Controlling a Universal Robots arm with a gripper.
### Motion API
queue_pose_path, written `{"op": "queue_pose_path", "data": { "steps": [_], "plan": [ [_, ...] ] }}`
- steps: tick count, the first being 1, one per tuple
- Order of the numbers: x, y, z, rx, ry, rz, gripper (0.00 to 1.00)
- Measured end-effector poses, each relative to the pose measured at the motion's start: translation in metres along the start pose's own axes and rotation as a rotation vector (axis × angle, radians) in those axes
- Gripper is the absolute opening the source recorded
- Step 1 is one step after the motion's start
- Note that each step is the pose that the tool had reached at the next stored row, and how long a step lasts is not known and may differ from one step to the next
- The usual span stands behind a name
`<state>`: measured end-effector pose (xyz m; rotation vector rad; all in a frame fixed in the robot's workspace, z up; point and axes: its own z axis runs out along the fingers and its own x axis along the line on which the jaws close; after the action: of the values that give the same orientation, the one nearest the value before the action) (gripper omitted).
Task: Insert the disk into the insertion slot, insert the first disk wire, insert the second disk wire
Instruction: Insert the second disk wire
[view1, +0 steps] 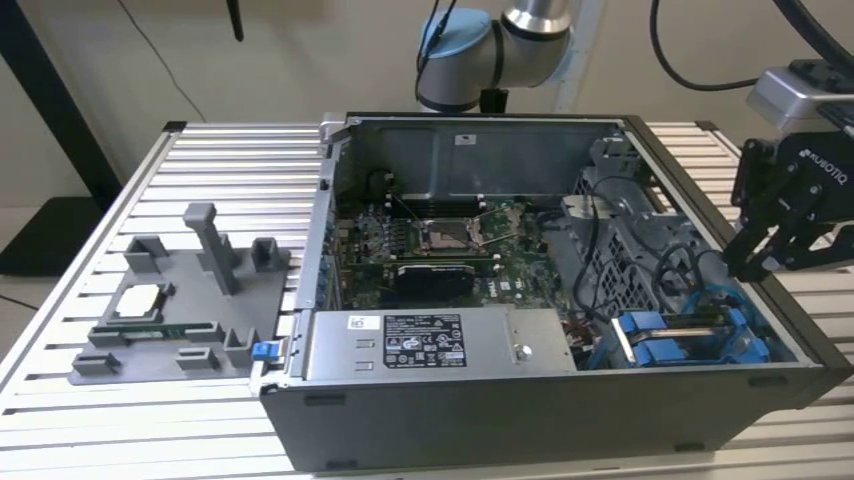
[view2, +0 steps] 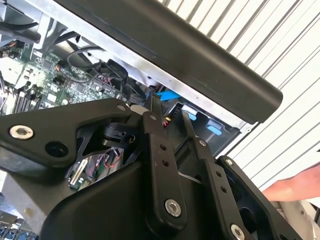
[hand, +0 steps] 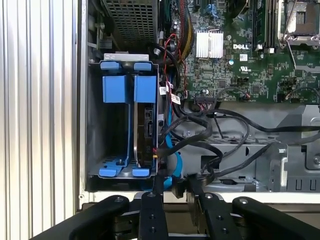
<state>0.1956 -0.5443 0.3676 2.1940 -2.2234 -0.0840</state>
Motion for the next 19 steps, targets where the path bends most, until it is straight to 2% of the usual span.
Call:
{"op": "queue_pose_path", "data": {
  "steps": [12, 13, 19],
  "plan": [
    [0.0, 0.0002, 0.0003, 0.0, 0.0, 0.0, 1.0],
    [0.0, 0.0002, 0.0003, 0.0, 0.0, 0.0, 0.0],
    [0.0, 0.0002, 0.0003, 0.0, -0.0001, 0.0, 0.0]
  ]
}}
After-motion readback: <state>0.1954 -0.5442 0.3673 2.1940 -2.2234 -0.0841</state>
